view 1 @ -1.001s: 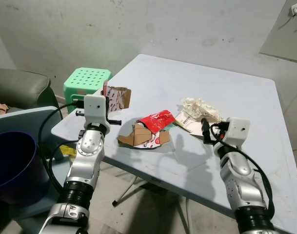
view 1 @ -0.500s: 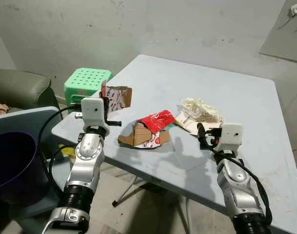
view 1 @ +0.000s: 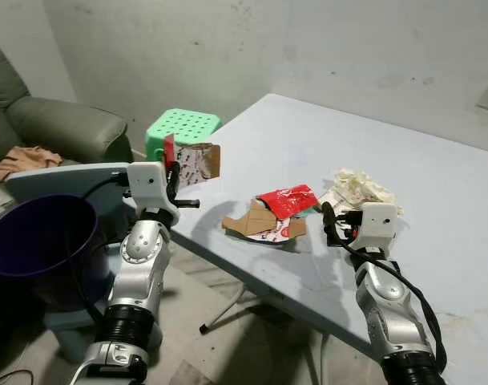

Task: Picking trash to rubbish bin

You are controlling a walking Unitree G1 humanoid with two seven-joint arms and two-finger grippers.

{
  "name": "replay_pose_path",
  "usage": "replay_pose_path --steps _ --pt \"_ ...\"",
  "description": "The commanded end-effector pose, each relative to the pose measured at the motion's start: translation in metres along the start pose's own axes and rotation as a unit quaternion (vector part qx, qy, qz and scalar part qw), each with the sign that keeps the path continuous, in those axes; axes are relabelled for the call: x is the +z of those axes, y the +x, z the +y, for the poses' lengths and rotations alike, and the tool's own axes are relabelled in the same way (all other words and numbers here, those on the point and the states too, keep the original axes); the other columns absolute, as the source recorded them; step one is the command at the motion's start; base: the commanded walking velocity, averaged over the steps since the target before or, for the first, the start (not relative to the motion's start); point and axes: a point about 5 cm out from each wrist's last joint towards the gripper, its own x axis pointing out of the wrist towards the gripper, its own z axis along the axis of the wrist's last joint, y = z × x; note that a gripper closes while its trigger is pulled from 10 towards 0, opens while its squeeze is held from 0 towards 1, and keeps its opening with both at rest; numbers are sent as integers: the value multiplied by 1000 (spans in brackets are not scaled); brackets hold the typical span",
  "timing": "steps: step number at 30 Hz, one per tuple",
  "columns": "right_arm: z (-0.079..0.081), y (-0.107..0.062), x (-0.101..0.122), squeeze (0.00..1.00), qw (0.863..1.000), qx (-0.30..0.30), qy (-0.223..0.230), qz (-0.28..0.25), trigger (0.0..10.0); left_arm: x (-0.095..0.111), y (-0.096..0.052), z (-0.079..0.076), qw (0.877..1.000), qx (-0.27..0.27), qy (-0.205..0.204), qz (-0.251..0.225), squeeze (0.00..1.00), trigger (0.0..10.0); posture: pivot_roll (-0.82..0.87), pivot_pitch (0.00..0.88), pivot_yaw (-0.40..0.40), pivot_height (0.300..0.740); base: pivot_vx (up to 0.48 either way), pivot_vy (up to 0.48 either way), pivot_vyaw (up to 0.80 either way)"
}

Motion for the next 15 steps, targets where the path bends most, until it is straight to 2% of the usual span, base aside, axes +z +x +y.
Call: replay_pose_path --steps 1,15 --pt "0 0 5 0 1000 4 -4 -9 10000 0 0 1 1000 -2 -2 5 0 10000 1 0 -42 740 0 0 800" --pt "3 0 5 0 1000 12 1 -8 10000 -2 0 2 1000 -1 -11 15 0 10000 8 0 -52 740 0 407 800"
